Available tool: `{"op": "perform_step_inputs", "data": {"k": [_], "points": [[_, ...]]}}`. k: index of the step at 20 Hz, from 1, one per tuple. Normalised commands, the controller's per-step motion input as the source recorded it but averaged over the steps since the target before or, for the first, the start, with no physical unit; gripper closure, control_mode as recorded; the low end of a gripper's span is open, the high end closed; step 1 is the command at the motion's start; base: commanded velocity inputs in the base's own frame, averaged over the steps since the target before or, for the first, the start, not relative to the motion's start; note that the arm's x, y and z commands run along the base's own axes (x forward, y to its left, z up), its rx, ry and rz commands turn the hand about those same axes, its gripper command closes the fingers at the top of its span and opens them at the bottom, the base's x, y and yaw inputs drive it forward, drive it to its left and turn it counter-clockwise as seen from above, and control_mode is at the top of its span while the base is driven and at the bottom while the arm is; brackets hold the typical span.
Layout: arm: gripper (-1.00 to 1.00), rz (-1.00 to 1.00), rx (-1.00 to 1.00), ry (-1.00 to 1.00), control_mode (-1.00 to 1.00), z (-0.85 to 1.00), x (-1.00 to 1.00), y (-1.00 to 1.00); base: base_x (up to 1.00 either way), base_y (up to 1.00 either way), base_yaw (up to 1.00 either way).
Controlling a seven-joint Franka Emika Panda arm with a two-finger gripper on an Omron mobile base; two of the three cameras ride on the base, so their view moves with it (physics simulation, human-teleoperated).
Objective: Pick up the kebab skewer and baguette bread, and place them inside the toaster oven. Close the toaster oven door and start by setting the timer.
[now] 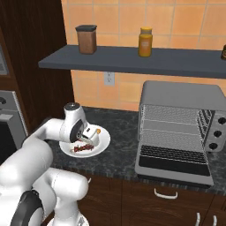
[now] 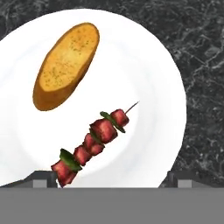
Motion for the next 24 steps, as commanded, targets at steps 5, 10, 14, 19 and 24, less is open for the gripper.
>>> {"op": "perform_step_inputs", "data": {"k": [5,10,14,19,24], "points": [[-1.0,-0.12,0.0,0.09,-1.0,-0.43,0.06,0.39,0.0,0.0,0.0],[-1.0,-0.11,0.0,0.02,-1.0,-0.03,0.01,0.4,0.0,0.0,0.0],[-1.0,-0.04,0.01,0.03,-1.0,-0.17,0.02,0.03,0.0,0.0,0.0],[-1.0,-0.01,0.02,0.0,-1.0,-0.23,0.09,0.0,0.0,0.0,0.0],[-1.0,0.0,0.05,0.02,-1.0,-0.19,0.24,0.02,0.0,0.0,0.0]]}}
